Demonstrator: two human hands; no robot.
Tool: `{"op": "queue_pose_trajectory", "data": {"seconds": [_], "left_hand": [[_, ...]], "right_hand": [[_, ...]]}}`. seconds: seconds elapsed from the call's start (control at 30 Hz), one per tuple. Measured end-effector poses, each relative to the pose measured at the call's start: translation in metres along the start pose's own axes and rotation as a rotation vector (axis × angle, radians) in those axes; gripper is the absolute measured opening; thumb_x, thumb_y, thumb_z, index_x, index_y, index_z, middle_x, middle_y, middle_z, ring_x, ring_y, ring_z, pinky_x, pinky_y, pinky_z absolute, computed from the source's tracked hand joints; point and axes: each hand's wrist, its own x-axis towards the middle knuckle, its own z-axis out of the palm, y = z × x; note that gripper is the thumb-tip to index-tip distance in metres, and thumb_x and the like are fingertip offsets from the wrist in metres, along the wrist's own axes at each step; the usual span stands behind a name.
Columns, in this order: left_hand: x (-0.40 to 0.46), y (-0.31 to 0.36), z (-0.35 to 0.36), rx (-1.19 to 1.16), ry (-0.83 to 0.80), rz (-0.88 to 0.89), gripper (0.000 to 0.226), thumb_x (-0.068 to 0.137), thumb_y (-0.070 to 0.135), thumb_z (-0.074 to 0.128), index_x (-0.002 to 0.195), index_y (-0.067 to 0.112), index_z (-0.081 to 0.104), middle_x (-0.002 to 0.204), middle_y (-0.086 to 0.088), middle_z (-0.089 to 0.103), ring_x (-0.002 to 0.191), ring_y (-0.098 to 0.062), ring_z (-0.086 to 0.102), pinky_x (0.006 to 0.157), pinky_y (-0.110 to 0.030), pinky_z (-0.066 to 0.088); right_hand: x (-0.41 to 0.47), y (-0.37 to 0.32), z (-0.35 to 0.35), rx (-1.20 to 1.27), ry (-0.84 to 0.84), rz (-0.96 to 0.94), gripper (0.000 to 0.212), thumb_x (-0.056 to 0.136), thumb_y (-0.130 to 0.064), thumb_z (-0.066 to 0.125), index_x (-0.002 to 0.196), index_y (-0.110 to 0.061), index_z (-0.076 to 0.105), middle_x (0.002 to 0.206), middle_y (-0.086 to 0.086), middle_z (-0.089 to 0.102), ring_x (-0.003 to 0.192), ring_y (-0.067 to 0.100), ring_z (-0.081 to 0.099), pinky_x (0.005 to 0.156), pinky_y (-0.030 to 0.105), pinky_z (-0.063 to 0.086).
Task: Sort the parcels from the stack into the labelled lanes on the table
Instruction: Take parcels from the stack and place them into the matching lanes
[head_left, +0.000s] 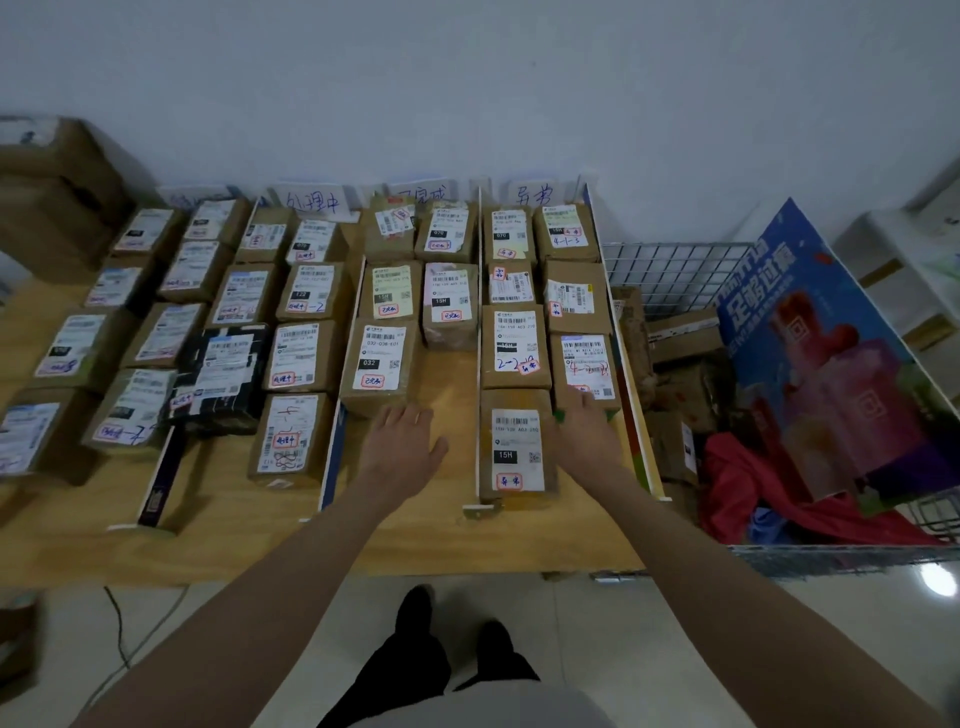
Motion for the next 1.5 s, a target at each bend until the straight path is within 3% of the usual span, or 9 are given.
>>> {"op": "queue_pose_trajectory", "data": {"seconds": [0.1,0.2,0.27,0.43,0.6,0.73,1.0,1.23,1.5], "left_hand": [[-0.006,-0.019,-0.023,-0.007,0.086,-0.049,0.053,0.103,0.048,0.031,0.140,0.014,0.045,0.143,-0.007,0.049,0.135,-0.025,0.041,0.116,-0.040,0.028],[-0.020,-0.047,-0.041,-0.032,0.163,-0.107,0.057,0.103,0.048,0.029,0.148,0.014,0.038,0.151,-0.006,0.040,0.142,-0.023,0.034,0.120,-0.041,0.021],[-0.033,-0.070,-0.051,-0.027,0.203,-0.148,0.060,0.103,0.051,0.027,0.150,0.014,0.034,0.154,-0.005,0.037,0.144,-0.023,0.031,0.122,-0.041,0.018],[-0.075,-0.140,-0.063,-0.016,0.293,-0.270,0.057,0.102,0.049,0.028,0.146,0.014,0.042,0.150,-0.006,0.044,0.140,-0.023,0.037,0.120,-0.041,0.023],[-0.127,-0.218,-0.059,-0.025,0.313,-0.373,0.057,0.102,0.050,0.030,0.146,0.016,0.042,0.150,-0.004,0.043,0.141,-0.023,0.036,0.119,-0.044,0.025],[-0.172,-0.281,-0.048,-0.030,0.339,-0.431,0.059,0.099,0.051,0.025,0.141,0.015,0.048,0.145,-0.005,0.050,0.136,-0.024,0.041,0.116,-0.044,0.028],[-0.232,-0.400,-0.031,-0.016,0.350,-0.473,0.050,0.098,0.048,0.043,0.130,0.012,0.057,0.133,-0.008,0.060,0.126,-0.026,0.053,0.110,-0.045,0.036],[-0.228,-0.477,-0.032,-0.022,0.340,-0.481,0.056,0.102,0.050,0.030,0.143,0.016,0.044,0.146,-0.004,0.048,0.136,-0.022,0.040,0.117,-0.041,0.024],[-0.174,-0.568,-0.045,-0.031,0.323,-0.509,0.059,0.103,0.052,0.028,0.149,0.017,0.038,0.153,-0.004,0.041,0.142,-0.021,0.033,0.120,-0.039,0.018]], "right_hand": [[0.008,-0.029,-0.019,-0.112,0.110,-0.167,0.046,0.102,-0.033,0.044,0.142,-0.011,0.038,0.144,0.011,0.044,0.133,0.028,0.042,0.107,0.043,0.042],[0.009,-0.067,-0.025,-0.222,0.143,-0.269,0.056,0.103,-0.041,0.038,0.151,-0.014,0.031,0.157,0.009,0.031,0.147,0.028,0.024,0.121,0.046,0.023],[0.005,-0.096,-0.024,-0.264,0.165,-0.327,0.058,0.103,-0.045,0.034,0.153,-0.016,0.029,0.160,0.007,0.028,0.150,0.027,0.020,0.122,0.045,0.016],[-0.017,-0.168,-0.002,-0.298,0.181,-0.493,0.058,0.103,-0.047,0.027,0.151,-0.015,0.032,0.156,0.008,0.035,0.147,0.029,0.026,0.121,0.050,0.019],[-0.043,-0.239,0.039,-0.316,0.165,-0.589,0.058,0.104,-0.047,0.028,0.150,-0.014,0.036,0.155,0.008,0.038,0.146,0.028,0.030,0.122,0.046,0.018],[-0.072,-0.298,0.079,-0.300,0.138,-0.609,0.058,0.104,-0.047,0.029,0.149,-0.012,0.037,0.152,0.008,0.041,0.143,0.027,0.033,0.120,0.044,0.025],[-0.118,-0.398,0.150,-0.219,0.113,-0.622,0.050,0.103,-0.043,0.035,0.144,-0.014,0.042,0.143,0.005,0.048,0.134,0.024,0.042,0.114,0.039,0.034],[-0.113,-0.471,0.181,-0.200,0.117,-0.640,0.049,0.103,-0.040,0.039,0.143,-0.012,0.043,0.143,0.006,0.048,0.133,0.024,0.043,0.113,0.038,0.034],[-0.047,-0.554,0.225,-0.133,0.105,-0.625,0.047,0.102,-0.039,0.041,0.141,-0.012,0.044,0.140,0.007,0.049,0.131,0.024,0.044,0.110,0.039,0.037]]}}
